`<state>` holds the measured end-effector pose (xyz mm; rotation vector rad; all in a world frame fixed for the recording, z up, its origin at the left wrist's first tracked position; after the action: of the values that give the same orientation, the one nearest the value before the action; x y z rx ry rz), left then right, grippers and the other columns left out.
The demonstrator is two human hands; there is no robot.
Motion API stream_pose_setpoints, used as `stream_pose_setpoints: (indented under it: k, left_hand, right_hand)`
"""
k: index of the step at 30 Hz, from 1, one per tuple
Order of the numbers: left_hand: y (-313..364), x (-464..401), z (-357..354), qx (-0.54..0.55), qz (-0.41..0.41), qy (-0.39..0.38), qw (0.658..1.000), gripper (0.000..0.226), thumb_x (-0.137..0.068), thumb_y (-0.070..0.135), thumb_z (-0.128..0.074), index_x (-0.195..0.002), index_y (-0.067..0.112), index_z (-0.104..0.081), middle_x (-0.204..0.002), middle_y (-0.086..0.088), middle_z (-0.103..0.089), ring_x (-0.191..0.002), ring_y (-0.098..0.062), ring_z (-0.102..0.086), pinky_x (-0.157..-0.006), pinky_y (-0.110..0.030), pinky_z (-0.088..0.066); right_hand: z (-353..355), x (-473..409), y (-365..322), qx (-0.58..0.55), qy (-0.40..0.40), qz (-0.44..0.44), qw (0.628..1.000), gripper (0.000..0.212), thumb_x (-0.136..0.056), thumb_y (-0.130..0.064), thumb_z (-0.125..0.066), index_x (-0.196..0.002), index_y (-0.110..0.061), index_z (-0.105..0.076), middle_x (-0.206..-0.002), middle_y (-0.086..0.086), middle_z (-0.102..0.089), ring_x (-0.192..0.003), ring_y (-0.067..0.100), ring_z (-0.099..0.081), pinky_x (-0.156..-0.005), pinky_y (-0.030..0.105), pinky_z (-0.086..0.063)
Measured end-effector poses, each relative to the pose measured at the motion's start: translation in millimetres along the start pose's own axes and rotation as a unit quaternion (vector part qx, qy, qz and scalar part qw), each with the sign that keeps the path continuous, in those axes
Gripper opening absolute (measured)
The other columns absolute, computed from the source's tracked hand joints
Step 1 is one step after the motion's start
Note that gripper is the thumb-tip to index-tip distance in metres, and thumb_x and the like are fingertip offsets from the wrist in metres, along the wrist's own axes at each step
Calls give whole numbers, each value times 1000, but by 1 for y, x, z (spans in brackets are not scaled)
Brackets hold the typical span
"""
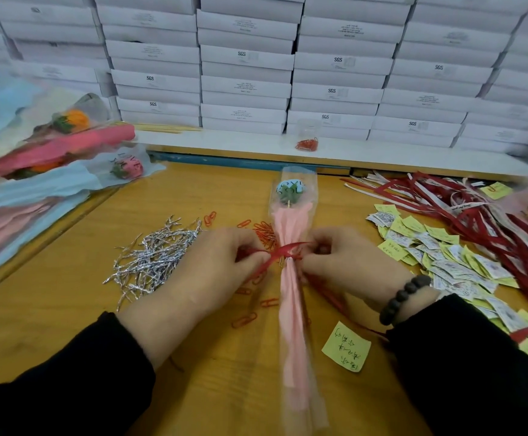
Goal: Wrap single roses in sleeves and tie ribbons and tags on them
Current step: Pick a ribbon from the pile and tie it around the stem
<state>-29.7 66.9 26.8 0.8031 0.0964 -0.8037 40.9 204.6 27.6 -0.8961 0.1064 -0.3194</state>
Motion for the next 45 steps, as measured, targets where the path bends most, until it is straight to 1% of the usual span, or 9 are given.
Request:
stream_pose_setpoints:
  k: [4,11,25,29,35,38,40,42,45]
  left_hand:
    - [-4,-2,6,103,44,23,993,14,-81,22,-69,-71,12,-66,-63,-4,-62,-57,-14,-53,-57,-26,-45]
    - [-13,-6,11,176,79,18,981,18,-81,15,-69,-70,2,-63,-47,7,-40,-37,-1,-32,-39,-9,-27]
    - [-19,-5,7,125,94,-61,986,18,-81,14,-70,-68,2,-64,-50,2,-47,-38,-1,-38,-42,-10,-32]
    - [-23,-4,9,218,121,-66,966,8,-81,17,-68,-80,10,-66,-47,8,-45,-38,0,-37,-40,-10,-31]
    - [-21,-3,12,399,139,-108,900,30,-61,43,-68,-65,14,-72,-47,3,-40,-42,-8,-31,-41,-16,-25]
    - [-15,-2,14,325,127,-125,929,26,-56,44,-72,-61,18,-73,-46,0,-53,-44,-12,-46,-62,-20,-35]
    - [-13,-2,15,213,117,-134,961,19,-62,38,-74,-58,20,-73,-59,1,-66,-52,-3,-57,-59,-12,-43]
    - [-14,-3,12,14,104,-130,986,19,-74,35,-72,-61,21,-70,-72,2,-67,-65,-3,-59,-58,-16,-48]
    - [-8,-4,12,-237,56,-61,968,18,-84,40,-63,-77,25,-70,-99,4,-63,-96,-18,-59,-73,-30,-49]
  right_hand:
    - [-1,2,1,-160,0,-21,987,18,-82,11,-50,-75,-6,-52,-55,6,-53,-39,9,-50,-39,17,-42]
    - [6,0,2,-120,35,-21,992,22,-78,4,-54,-66,-13,-51,-47,-5,-48,-30,0,-35,-32,9,-25]
    - [0,1,5,-128,1,-87,988,31,-90,8,-39,-65,-8,-48,-44,1,-53,-31,5,-45,-33,15,-38]
    - [6,-1,7,-124,21,-93,988,27,-90,0,-40,-69,-9,-55,-50,-1,-49,-27,0,-34,-30,11,-25]
    - [2,-3,9,-12,4,-41,999,27,-74,-34,-75,-67,-10,-65,-52,-5,-57,-51,6,-56,-50,19,-49]
    - [0,-2,7,-19,-16,-38,999,22,-72,-28,-78,-65,-9,-70,-46,-11,-59,-44,-3,-54,-44,10,-43]
    - [0,-2,6,-34,-19,-33,999,19,-73,-21,-77,-69,-4,-71,-47,-12,-59,-43,-5,-53,-42,9,-42]
    - [0,-1,4,-37,-18,-21,999,16,-74,-17,-77,-72,-2,-71,-56,-8,-61,-45,-7,-53,-42,8,-42]
    - [1,0,0,-41,-19,-2,999,13,-75,-13,-75,-75,0,-71,-67,-4,-63,-52,-5,-55,-46,11,-47]
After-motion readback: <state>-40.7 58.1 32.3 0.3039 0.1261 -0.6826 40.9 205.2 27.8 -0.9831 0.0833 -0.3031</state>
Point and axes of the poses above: each hand's wrist, its own x-axis away from the middle knuckle, its own z-axis out of the back of the hand, y = z × x, the point moved 5 cm from there along -x, towards the middle knuckle
